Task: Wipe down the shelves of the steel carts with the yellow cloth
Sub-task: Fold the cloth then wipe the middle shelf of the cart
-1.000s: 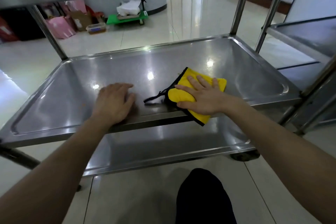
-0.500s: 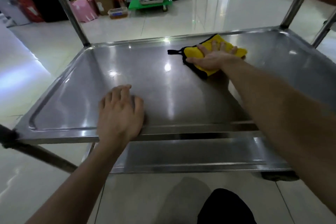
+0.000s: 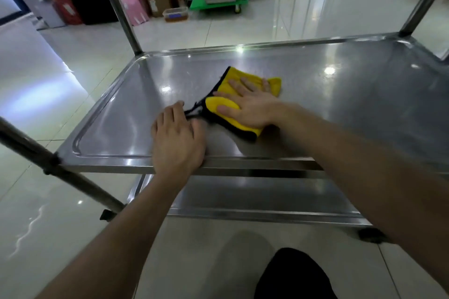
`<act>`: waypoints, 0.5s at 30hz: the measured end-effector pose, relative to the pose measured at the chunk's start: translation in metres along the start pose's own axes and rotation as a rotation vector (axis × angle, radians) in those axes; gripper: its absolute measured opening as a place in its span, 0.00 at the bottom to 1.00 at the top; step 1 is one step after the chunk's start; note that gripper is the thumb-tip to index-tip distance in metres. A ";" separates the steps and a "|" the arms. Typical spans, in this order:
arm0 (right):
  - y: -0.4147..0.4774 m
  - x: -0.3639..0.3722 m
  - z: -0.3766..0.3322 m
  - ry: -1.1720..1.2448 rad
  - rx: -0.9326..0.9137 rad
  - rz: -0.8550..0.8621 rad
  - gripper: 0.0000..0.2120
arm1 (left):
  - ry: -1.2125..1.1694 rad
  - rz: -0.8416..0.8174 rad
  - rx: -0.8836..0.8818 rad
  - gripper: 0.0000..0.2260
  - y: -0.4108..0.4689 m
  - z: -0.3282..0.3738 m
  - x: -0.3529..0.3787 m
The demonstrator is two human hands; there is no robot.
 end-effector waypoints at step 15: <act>-0.116 0.028 -0.080 0.018 -0.081 0.086 0.45 | -0.161 -0.111 -0.016 0.19 0.012 -0.063 -0.063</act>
Point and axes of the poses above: each hand's wrist, its own y-axis towards the middle knuckle, its own x-axis out of the palm, z = x × y, the point moved 3 cm from there along y, towards the middle knuckle, and after that the axes turned 3 degrees about -x, right-handed, at the moved point
